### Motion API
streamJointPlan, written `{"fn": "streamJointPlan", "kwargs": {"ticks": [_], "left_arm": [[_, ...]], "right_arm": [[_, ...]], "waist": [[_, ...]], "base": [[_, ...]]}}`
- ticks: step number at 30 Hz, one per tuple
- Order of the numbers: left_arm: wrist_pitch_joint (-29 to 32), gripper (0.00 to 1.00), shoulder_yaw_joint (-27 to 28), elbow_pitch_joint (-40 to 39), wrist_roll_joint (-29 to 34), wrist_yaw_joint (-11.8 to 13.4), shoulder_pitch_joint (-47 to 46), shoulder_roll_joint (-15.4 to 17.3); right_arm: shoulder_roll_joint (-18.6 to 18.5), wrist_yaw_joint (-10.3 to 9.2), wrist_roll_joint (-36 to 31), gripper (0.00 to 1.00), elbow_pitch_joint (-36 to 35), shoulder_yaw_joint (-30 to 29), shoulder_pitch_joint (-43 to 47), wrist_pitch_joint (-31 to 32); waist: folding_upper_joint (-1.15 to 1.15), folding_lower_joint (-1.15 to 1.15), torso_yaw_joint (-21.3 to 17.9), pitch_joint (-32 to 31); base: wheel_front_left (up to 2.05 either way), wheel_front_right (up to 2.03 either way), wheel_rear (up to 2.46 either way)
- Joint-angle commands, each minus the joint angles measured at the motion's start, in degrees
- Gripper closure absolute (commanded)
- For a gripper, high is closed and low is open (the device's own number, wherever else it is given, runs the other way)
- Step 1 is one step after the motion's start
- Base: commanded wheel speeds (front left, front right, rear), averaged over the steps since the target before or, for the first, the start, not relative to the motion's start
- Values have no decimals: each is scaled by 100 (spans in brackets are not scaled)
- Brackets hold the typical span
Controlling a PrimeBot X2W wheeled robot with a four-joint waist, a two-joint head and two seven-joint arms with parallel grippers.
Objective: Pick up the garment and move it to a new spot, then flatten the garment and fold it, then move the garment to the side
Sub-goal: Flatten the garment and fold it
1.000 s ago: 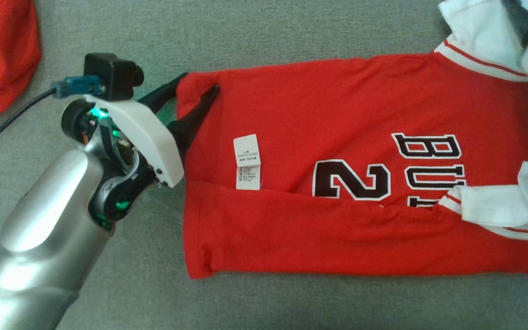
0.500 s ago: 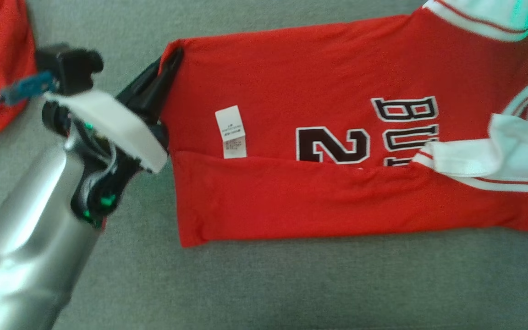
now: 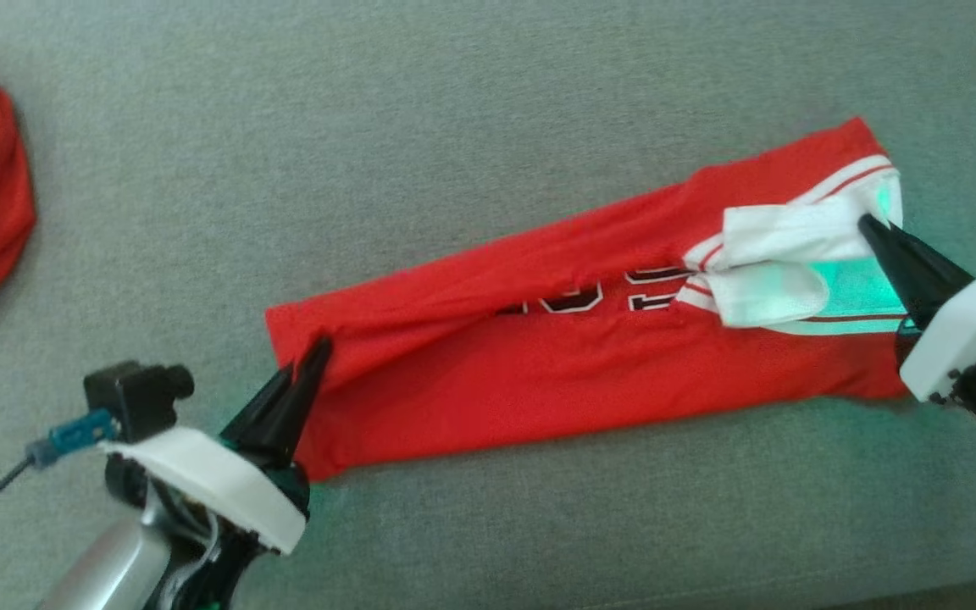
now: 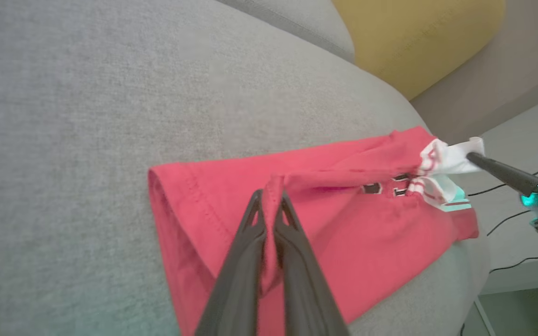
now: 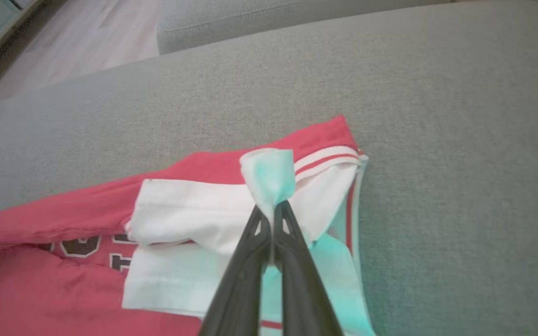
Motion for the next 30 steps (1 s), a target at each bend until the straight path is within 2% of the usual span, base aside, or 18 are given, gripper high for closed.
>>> {"fn": "streamJointPlan", "kwargs": {"ticks": [1, 2, 6, 11, 14, 17, 19, 22, 25, 30], "left_arm": [[-81, 60, 309, -165, 45, 76, -138, 210], [-107, 2, 309, -126, 107, 137, -101, 226], [-546, 0, 413, 140, 585, 410, -159, 221], [-1721, 0, 653, 346, 1402, 855, -236, 67], [-2326, 0, 672, 421, 1781, 975, -231, -77], [-2564, 0, 655, 546, 2104, 1042, -205, -291], [-2617, 0, 663, 614, 2254, 1051, -128, -460], [-2638, 0, 733, 659, 2428, 985, 46, -719], [-2641, 0, 825, 600, 2594, 887, 201, -891], [-2642, 0, 1023, 560, 2982, 562, 561, -1270]], "right_arm": [[-94, 41, -77, 71, -223, -30, -17, -59], [-94, 41, -185, 0, -201, -57, 46, -8], [128, 41, -347, 0, -121, -336, 64, 240], [608, 41, -619, 0, 96, -951, -156, 669], [1017, 41, -901, 0, 384, -1395, -373, 813], [1325, 41, -1215, 0, 619, -1598, -551, 938], [1417, 41, -1414, 0, 781, -1591, -565, 1066], [1364, 41, -1686, 0, 986, -1481, -417, 1311], [1352, 41, -1707, 0, 1073, -1519, -299, 1490], [1188, 41, -1689, 0, 1087, -1560, 44, 1867]], "waist": [[0, 2, -32, -27], [0, 2, -37, -31], [0, 2, -64, -39], [0, 2, -68, -4], [0, 2, 15, 22], [0, 2, 128, 18], [0, 2, 202, -1], [0, 2, 323, -52], [0, 2, 384, -82], [0, 2, 504, -181]], "base": [[0, 0, 0], [0, 0, 0], [0, 0, 0], [0, 0, 0], [0, 0, 0], [0, 0, 0], [0, 0, 0], [0, 0, 0], [0, 0, 0], [0, 0, 0]]}}
